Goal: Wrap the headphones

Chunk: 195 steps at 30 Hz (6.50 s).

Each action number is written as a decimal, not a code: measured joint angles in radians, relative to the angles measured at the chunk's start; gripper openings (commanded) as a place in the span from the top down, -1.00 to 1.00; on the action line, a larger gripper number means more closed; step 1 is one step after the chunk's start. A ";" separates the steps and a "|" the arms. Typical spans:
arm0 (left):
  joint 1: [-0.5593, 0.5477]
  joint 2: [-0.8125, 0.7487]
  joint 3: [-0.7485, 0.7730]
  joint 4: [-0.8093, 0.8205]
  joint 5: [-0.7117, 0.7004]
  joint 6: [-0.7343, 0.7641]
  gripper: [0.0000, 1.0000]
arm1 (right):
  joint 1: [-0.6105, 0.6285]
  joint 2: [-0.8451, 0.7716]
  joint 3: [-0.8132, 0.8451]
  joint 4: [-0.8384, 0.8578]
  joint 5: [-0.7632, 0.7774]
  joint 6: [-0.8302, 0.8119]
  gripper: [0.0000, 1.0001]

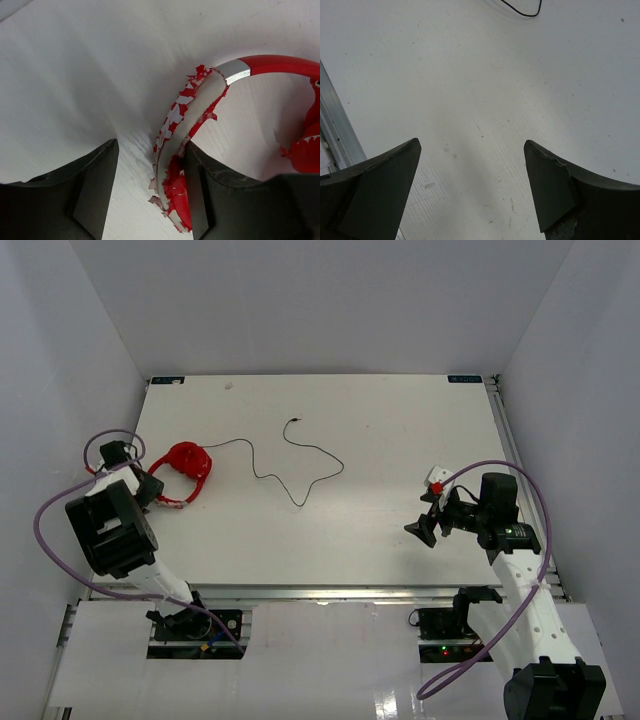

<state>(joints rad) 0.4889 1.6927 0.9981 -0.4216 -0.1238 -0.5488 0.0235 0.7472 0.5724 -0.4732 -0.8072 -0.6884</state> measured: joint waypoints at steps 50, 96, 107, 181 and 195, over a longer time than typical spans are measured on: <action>-0.812 -0.437 0.319 -0.088 0.494 -0.058 1.00 | 0.184 0.418 0.217 0.853 -0.287 0.703 -0.80; -0.813 -0.500 0.700 -0.218 0.147 -0.152 1.00 | 0.529 0.605 0.260 0.750 -0.104 0.512 0.85; -0.836 -0.132 0.682 -0.146 0.022 -0.015 1.00 | 0.664 0.473 0.445 0.051 0.707 0.069 0.85; -1.346 -0.212 0.732 -0.040 0.160 0.083 1.00 | 0.226 0.958 0.689 0.098 -0.431 0.228 -0.10; -1.209 -0.163 0.950 -0.155 0.015 0.041 1.00 | 0.297 0.985 0.531 0.179 -0.429 0.208 -0.10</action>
<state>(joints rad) -0.7198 1.5300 1.9478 -0.5767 -0.1086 -0.5081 0.3202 1.7324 1.1029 -0.2943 -1.2361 -0.4806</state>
